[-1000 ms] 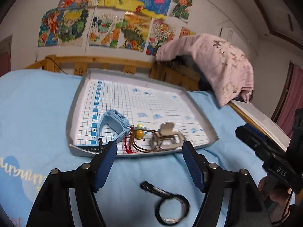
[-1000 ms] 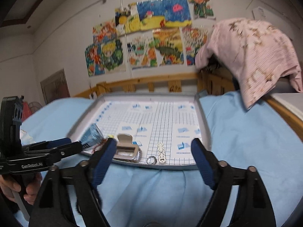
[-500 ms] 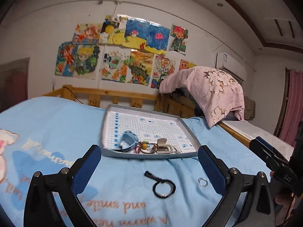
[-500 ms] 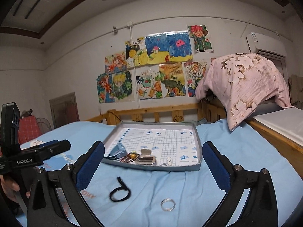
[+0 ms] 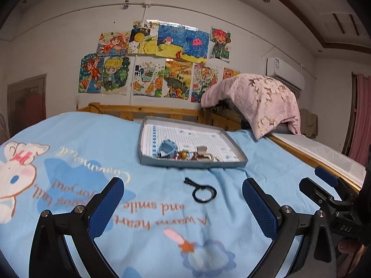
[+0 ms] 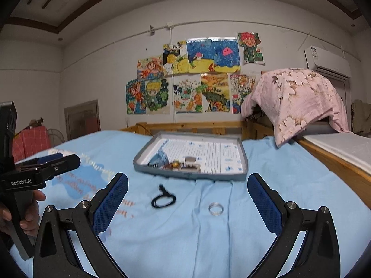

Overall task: Organize jewelry
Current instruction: 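Withdraw both tools from the tray toward the black cord and silver ring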

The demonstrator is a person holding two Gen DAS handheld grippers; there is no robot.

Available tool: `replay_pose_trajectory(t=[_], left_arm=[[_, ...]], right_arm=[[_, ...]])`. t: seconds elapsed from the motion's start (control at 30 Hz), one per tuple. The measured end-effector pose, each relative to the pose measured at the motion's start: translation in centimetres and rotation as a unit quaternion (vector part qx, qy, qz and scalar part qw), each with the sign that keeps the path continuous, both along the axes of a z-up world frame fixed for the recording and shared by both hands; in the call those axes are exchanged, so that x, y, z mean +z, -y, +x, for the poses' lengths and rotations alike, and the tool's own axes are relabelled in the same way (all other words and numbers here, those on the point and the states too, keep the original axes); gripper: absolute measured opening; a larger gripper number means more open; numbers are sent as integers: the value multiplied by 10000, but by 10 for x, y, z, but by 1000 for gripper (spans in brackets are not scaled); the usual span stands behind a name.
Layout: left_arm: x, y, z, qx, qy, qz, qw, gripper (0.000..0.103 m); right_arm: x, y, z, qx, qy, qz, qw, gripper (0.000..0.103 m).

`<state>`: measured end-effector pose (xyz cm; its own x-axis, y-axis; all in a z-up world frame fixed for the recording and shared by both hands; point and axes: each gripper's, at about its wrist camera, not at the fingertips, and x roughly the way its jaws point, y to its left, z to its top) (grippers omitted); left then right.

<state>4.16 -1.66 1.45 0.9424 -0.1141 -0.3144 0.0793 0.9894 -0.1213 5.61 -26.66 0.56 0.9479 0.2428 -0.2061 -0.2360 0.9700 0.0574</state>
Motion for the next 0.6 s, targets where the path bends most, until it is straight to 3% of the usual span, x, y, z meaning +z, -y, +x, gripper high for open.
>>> replay_pose_trajectory(t=[0.27,0.6], left_arm=[[-12,3,-1,-55,-276,87,9996,103],[-3,2,23,-116,-311,-55,9994,103]], right_arm=[[-15,4,-9,-99,-304,-59,9995,101],[-2,-5,12,-56,-149,-146,9998,101]])
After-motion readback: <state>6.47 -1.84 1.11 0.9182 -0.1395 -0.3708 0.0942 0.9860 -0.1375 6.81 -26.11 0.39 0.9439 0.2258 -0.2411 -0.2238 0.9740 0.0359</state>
